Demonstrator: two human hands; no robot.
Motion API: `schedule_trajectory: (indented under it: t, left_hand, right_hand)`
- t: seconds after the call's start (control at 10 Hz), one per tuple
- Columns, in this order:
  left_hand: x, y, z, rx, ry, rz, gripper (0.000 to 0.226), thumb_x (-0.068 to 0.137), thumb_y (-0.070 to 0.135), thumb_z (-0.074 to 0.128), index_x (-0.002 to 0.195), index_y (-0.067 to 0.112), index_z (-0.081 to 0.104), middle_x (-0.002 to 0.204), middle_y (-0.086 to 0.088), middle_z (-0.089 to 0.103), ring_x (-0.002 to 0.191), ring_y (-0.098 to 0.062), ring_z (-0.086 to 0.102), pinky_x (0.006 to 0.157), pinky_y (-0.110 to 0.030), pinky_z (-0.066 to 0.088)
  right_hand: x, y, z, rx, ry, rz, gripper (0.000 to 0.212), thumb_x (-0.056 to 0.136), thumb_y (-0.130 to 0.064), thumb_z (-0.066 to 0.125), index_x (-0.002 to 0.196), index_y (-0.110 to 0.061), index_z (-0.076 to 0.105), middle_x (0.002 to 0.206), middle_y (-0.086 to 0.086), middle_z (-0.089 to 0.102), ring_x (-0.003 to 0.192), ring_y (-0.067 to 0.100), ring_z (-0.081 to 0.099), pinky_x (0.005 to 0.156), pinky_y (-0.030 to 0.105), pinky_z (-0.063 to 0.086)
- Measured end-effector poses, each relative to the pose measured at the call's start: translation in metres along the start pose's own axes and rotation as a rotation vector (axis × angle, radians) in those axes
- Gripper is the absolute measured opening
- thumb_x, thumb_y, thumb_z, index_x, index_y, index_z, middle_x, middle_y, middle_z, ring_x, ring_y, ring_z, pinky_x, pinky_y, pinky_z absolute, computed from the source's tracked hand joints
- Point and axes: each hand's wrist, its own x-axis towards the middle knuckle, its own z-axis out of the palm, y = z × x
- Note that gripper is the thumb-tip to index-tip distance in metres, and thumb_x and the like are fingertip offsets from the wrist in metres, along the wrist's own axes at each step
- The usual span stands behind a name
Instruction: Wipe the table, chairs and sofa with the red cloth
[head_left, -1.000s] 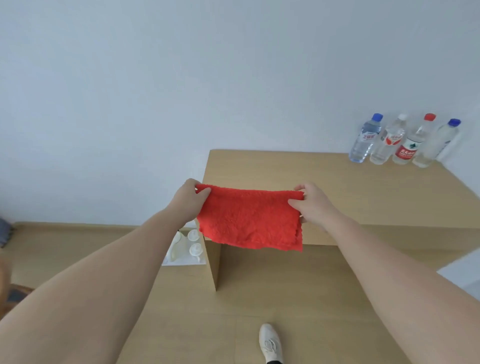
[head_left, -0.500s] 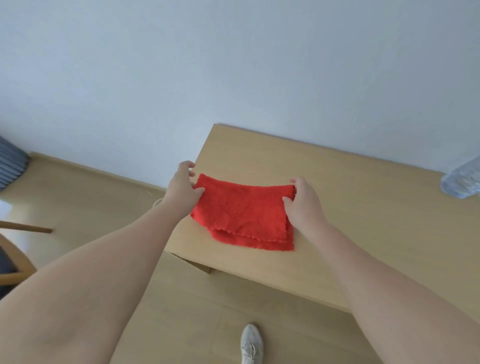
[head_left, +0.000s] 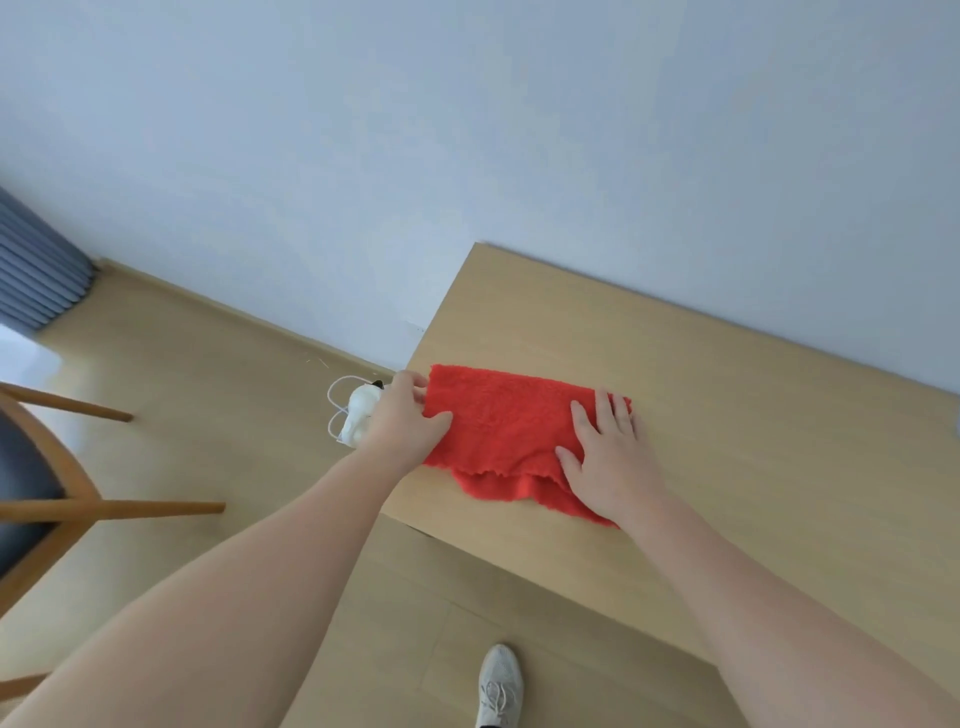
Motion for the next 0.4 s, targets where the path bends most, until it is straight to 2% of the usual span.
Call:
schedule_trajectory:
  t: [0.1,0.2,0.3,0.4]
  left_hand:
    - [-0.002,-0.002,-0.006,-0.021,-0.055,-0.070,0.051,0.075,0.025,0.068,0.117,0.025,0.039,0.102,0.007,0.055,0.088,-0.020,0.063,0.075,-0.043,0.057]
    - [-0.004,-0.003,-0.011,0.059,-0.066,0.008,0.055,0.075,0.007,0.062,0.123,0.022,0.040,0.107,0.003,0.052,0.085,-0.021,0.060,0.070,-0.041,0.056]
    - [-0.008,0.001,-0.021,0.108,0.018,0.070,0.047,0.083,0.012,0.063,0.125,0.017,0.045,0.119,0.000,0.052,0.092,-0.016,0.050,0.075,-0.034,0.047]
    - [-0.020,-0.001,-0.045,0.128,0.056,0.138,0.041,0.081,0.024,0.062,0.121,0.023,0.050,0.122,0.004,0.055,0.097,-0.018,0.057,0.088,-0.037,0.048]
  right_hand:
    - [0.000,-0.004,-0.002,-0.028,-0.018,0.024,0.066,0.099,-0.051,0.023,0.154,-0.020,0.003,0.160,0.013,-0.011,0.147,0.030,-0.011,0.120,0.046,-0.003]
    - [-0.004,-0.005,-0.010,-0.048,-0.089,0.038,0.069,0.098,-0.050,0.028,0.155,-0.021,-0.001,0.160,0.013,-0.015,0.146,0.034,-0.014,0.120,0.048,-0.002]
    - [-0.009,-0.008,-0.023,-0.061,-0.131,0.041,0.074,0.097,-0.049,0.036,0.155,-0.021,-0.002,0.159,0.014,-0.017,0.146,0.034,-0.014,0.120,0.047,-0.002]
    - [-0.018,-0.029,-0.051,0.002,-0.085,-0.040,0.072,0.098,-0.045,0.041,0.155,-0.021,0.002,0.160,0.014,-0.012,0.148,0.032,-0.008,0.120,0.046,0.003]
